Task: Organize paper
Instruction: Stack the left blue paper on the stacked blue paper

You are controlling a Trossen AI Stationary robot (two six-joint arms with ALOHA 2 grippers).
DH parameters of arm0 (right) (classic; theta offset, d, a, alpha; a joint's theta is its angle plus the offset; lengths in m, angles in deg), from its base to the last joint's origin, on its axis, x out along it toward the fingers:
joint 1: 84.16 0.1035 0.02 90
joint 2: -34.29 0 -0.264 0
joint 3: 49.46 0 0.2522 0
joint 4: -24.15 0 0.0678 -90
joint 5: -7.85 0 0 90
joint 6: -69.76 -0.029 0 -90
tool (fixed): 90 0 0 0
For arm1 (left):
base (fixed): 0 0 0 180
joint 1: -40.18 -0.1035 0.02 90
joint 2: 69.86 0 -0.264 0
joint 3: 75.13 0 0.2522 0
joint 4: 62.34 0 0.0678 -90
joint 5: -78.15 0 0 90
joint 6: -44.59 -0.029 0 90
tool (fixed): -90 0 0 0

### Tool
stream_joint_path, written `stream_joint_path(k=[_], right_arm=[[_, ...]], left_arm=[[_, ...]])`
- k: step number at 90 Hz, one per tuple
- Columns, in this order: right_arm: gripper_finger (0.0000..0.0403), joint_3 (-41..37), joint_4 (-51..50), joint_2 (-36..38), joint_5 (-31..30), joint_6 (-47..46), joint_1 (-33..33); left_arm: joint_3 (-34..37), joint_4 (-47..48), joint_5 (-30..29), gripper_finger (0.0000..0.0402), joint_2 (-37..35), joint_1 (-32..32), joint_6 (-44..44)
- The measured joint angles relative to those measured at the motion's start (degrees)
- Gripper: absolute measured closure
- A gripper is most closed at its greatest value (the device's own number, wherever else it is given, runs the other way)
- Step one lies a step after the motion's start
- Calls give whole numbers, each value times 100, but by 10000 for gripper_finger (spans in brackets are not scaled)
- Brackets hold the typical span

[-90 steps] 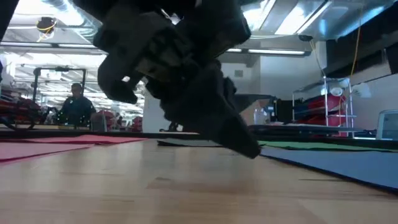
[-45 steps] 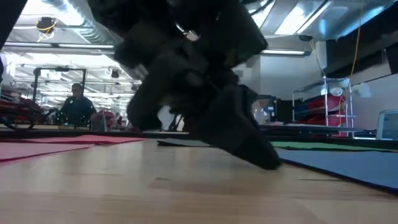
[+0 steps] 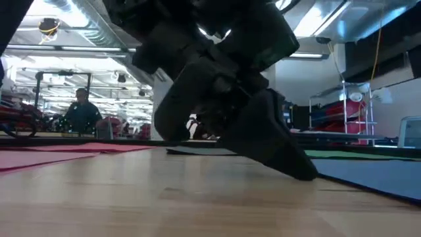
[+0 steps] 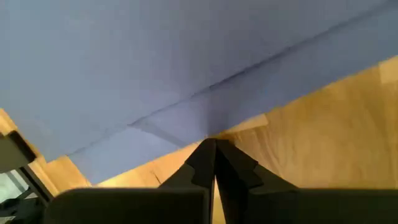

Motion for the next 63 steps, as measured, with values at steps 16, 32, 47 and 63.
stream_joint_path(k=[16, 32, 47, 63], right_arm=[[403, -4, 174, -8, -183, 2, -2], [403, -4, 394, -15, -460, 8, -9], [403, -3, 547, -39, -664, 26, -13], [403, -2, 618, -40, -773, 31, -15]], left_arm=[[0, -13, 2, 402, 2, -40, 11], [0, -24, 4, 402, 7, -73, 33], [0, -26, -4, 402, 9, -73, 50], [0, -24, -7, 402, 9, -75, 86]])
